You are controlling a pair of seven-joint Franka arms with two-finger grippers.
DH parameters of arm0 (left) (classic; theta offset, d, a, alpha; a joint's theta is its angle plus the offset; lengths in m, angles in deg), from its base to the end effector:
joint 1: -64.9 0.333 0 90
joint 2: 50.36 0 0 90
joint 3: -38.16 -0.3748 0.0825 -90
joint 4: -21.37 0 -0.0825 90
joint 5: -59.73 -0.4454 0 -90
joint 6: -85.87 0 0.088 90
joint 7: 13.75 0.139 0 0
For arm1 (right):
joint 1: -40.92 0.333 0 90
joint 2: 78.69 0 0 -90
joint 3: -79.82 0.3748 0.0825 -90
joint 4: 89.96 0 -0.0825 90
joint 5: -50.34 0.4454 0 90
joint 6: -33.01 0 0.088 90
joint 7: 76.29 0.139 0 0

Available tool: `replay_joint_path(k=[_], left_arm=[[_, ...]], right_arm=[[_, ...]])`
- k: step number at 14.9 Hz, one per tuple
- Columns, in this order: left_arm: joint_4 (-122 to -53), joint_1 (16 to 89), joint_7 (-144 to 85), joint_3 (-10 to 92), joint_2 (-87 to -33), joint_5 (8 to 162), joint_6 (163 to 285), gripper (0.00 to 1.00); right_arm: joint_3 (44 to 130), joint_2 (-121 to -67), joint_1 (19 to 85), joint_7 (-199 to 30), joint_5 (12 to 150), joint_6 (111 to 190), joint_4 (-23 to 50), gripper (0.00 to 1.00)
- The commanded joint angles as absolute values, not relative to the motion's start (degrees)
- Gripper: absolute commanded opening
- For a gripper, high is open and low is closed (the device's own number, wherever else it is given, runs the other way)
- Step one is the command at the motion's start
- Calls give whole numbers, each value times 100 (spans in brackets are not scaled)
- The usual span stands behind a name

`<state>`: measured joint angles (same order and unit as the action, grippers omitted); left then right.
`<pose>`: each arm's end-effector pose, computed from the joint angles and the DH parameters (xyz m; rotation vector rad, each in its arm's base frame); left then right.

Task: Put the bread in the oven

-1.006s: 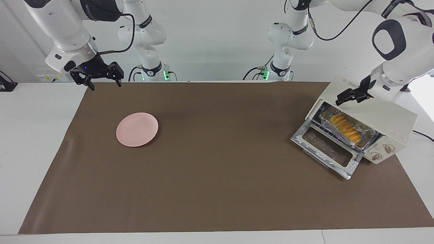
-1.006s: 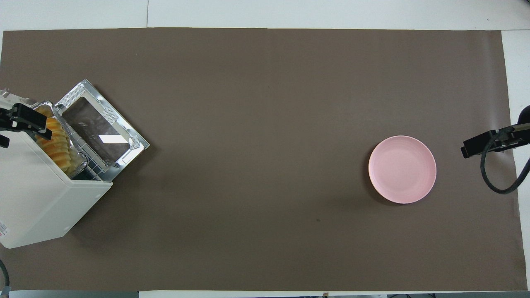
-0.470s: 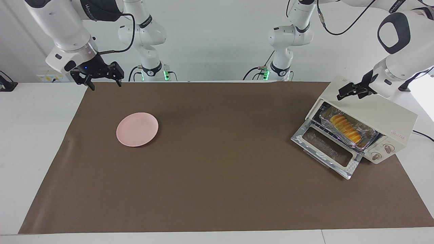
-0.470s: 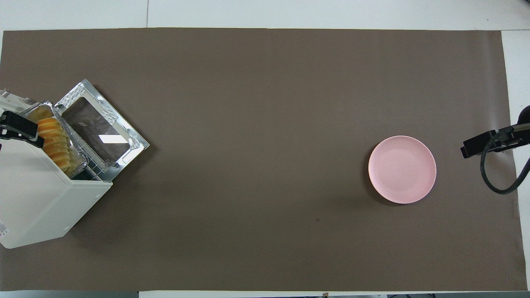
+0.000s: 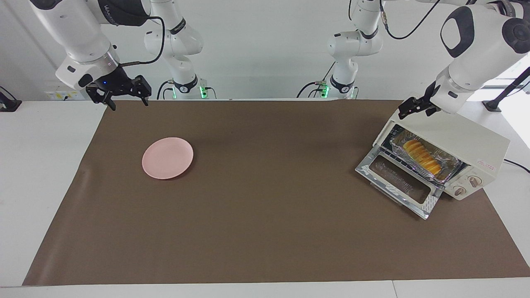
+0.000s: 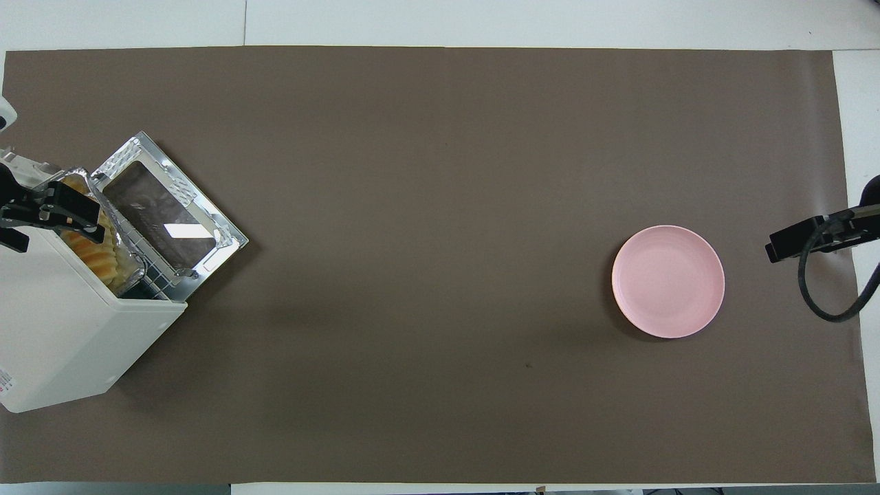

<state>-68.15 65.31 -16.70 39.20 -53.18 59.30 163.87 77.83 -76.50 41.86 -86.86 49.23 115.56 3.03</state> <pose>0.6000 -0.0052 0.6111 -3.1022 -0.0637 0.3898 0.5816 -0.0139 0.6368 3.1193 0.2582 -0.2275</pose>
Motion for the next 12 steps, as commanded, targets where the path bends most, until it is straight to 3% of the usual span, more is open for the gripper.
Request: replay_joint_path(k=[1, 5, 12], left_arm=[[-7679, 6534, -1744, 3930, -4773, 5823, 17022, 100], [-8251, 6578, -1710, 3992, -4500, 5823, 17164, 100], [-8129, 6525, -1665, 4044, -4692, 5858, 17429, 100]], right_arm=[[7841, -7526, 4118, -8780, 4876, 11589, 435, 100], [7841, -7526, 4109, -8780, 4876, 11589, 435, 100], [7841, -7535, 4109, -8780, 4876, 11589, 435, 100]])
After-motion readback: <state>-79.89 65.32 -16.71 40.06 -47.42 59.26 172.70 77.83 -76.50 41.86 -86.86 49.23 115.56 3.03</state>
